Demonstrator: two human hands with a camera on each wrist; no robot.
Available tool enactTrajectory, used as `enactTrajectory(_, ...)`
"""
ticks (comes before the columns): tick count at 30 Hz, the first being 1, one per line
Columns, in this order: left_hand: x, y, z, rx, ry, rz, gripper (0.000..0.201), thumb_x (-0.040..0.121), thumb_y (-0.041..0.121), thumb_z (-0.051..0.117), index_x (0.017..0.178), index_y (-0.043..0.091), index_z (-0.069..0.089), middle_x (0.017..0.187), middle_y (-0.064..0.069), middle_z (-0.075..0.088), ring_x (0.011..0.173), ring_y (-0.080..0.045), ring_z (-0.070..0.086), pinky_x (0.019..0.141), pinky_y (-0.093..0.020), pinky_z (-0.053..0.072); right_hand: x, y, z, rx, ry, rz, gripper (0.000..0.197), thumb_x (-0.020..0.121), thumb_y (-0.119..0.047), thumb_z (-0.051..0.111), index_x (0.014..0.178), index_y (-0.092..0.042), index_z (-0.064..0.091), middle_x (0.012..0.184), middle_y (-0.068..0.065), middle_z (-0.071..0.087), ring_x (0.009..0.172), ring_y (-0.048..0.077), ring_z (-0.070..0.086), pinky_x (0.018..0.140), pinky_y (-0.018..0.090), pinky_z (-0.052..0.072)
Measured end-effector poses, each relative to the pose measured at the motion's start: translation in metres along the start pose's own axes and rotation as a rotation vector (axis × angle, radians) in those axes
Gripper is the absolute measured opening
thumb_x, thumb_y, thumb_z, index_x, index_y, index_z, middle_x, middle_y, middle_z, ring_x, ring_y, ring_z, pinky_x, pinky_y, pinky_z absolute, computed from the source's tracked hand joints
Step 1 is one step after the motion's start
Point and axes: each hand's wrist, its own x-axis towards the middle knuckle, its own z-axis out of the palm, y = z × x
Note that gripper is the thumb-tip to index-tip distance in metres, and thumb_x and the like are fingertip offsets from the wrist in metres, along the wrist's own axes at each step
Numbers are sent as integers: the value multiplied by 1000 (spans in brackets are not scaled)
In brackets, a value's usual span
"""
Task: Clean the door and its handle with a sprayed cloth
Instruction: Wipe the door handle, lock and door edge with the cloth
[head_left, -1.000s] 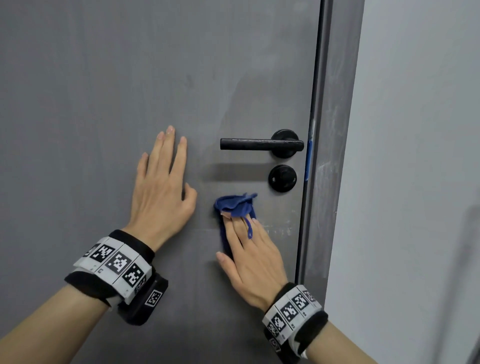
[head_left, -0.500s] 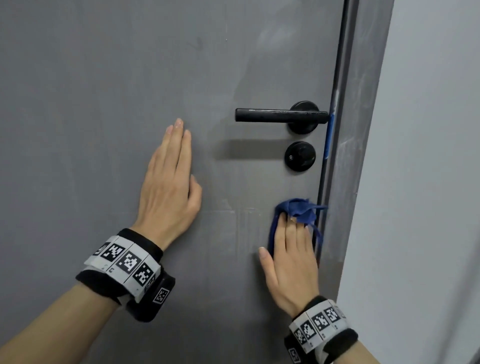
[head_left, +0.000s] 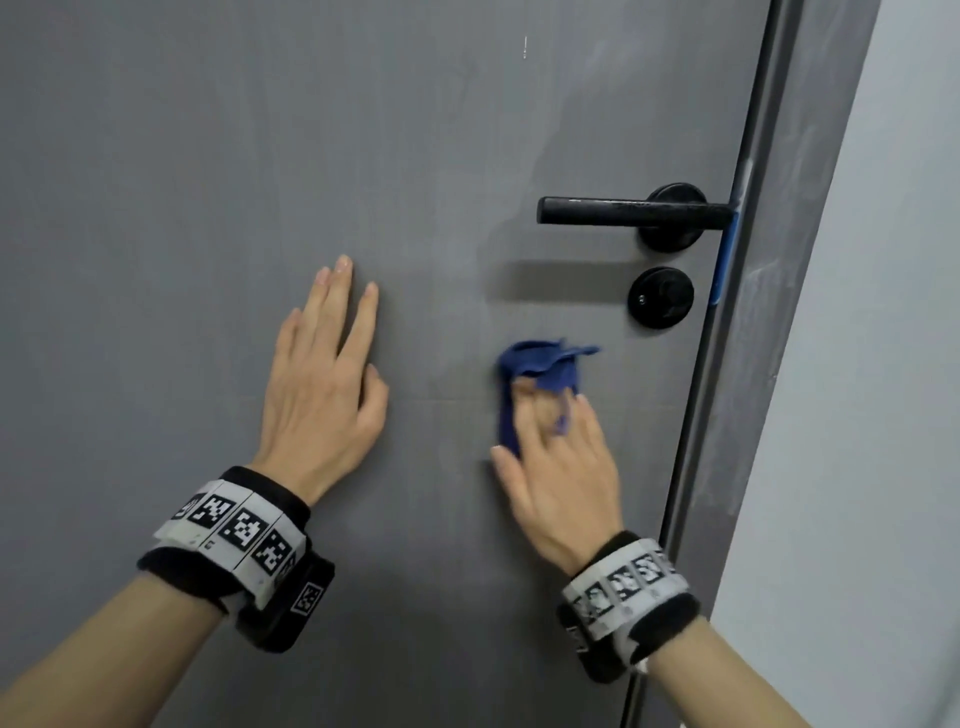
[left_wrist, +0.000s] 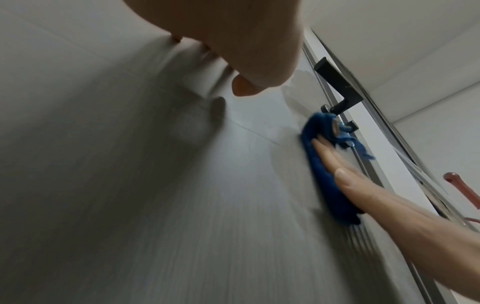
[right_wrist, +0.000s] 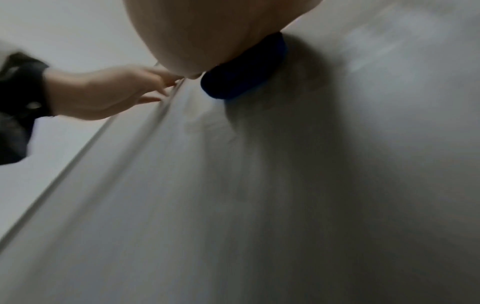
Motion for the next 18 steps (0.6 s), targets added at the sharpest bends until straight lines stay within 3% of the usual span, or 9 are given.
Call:
enactTrajectory(4, -8, 9, 8, -3, -5, -13, 76, 85, 11, 51, 156, 8, 26, 168, -12, 7, 156, -26, 4, 123, -50, 15, -9, 63, -19, -60, 36, 188, 71, 102, -51, 19, 159, -10, 10, 166, 15, 17, 153, 27, 10, 125, 39, -2)
enactTrajectory(7, -22, 13, 14, -17, -3, -27, 80, 84, 7, 57, 157, 8, 24, 168, -11, 6, 156, -25, 2, 123, -49, 14, -17, 71, -18, -26, 64, 227, 71, 102, -49, 20, 160, -11, 3, 168, 13, 5, 155, 27, 1, 126, 43, 3)
enactTrajectory(15, -80, 13, 45, -10, -51, -31, 82, 81, 10, 53, 157, 7, 23, 167, -15, 7, 155, -29, 3, 122, -54, 17, -85, 6, 50, 63, -35, 203, 74, 101, -48, 29, 158, -6, 9, 161, 18, 19, 147, 35, 17, 122, 44, 12)
enactTrajectory(18, -78, 15, 45, -12, -53, -36, 80, 80, 12, 48, 157, 7, 23, 168, -14, 6, 156, -28, 2, 122, -54, 16, -79, -33, 60, 75, -55, -29, 69, 101, -48, 36, 155, -6, 26, 158, 15, 34, 145, 33, 28, 124, 41, 13)
